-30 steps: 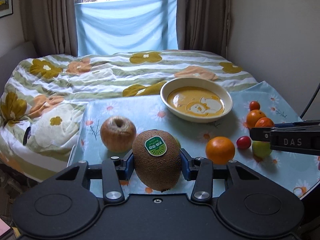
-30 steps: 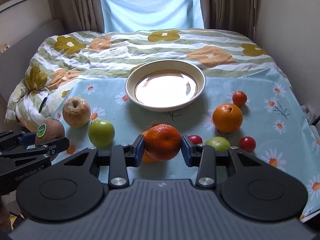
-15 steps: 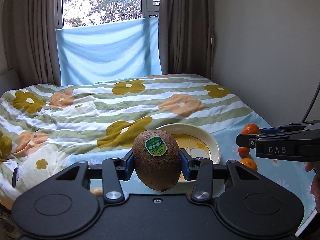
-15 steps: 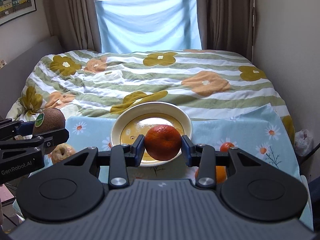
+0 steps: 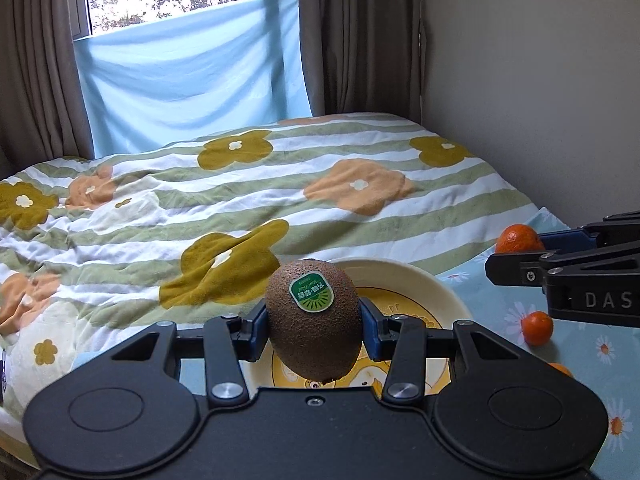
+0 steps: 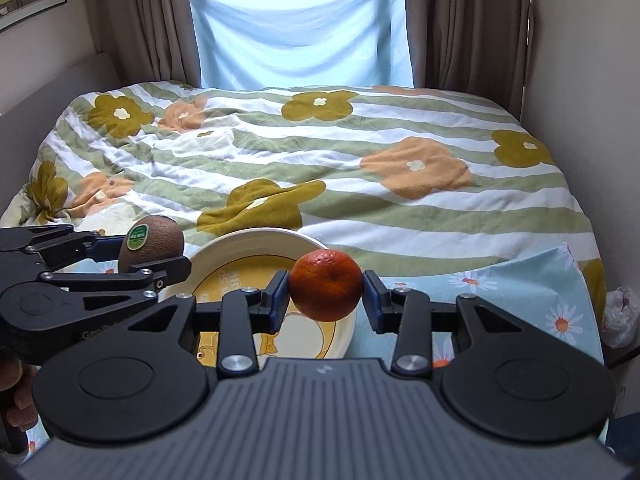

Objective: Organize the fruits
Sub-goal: 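Carry the kiwi with the left gripper while the right gripper carries the tangerine to the white bowl, then open the left gripper releasing the kiwi while the right gripper releases the tangerine into the bowl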

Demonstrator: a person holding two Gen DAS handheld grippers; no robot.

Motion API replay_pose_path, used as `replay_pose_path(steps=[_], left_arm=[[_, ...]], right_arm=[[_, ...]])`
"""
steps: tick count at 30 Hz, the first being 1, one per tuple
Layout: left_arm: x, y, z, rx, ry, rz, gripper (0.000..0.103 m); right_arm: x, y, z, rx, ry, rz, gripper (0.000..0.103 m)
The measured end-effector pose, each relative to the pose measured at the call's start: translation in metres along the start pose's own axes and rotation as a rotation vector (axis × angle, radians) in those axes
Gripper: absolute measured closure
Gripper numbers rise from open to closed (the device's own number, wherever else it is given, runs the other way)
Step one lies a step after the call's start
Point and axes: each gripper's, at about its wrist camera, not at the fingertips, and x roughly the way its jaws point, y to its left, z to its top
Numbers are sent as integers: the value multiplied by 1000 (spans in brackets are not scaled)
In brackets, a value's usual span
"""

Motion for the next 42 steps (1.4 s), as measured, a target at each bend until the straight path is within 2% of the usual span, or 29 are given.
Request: replay_pose_path(steps=[8, 19, 20, 21, 22, 23, 24, 27, 33, 42], left_arm=[[59, -7, 3, 28, 55, -3, 54], [94, -14, 0, 42, 85, -5, 53], [96, -15, -1, 44, 86, -8, 52], [97, -15, -1, 47, 82, -10, 46], [96, -16, -2, 54, 73, -8, 37], [94, -16, -2, 63, 60, -8, 17], [90, -17, -3, 73, 41, -2, 7], [81, -17, -6, 95, 34, 3, 7], [61, -3, -12, 53, 47, 28, 7], [34, 19, -26, 4, 59, 86, 7]], right_arm=[[38, -18, 8, -4, 39, 6, 49], [58, -30, 8, 4, 75, 10, 49], [58, -30, 8, 4, 76, 10, 49], [58, -29, 8, 3, 77, 11, 49], [58, -29, 8, 2, 77, 11, 49], [58, -29, 8, 2, 77, 11, 49], [58, -29, 8, 2, 77, 12, 49], [59, -30, 10, 5, 75, 18, 49], [66, -27, 14, -17, 78, 47, 49], [106, 7, 11, -117, 116, 123, 49]])
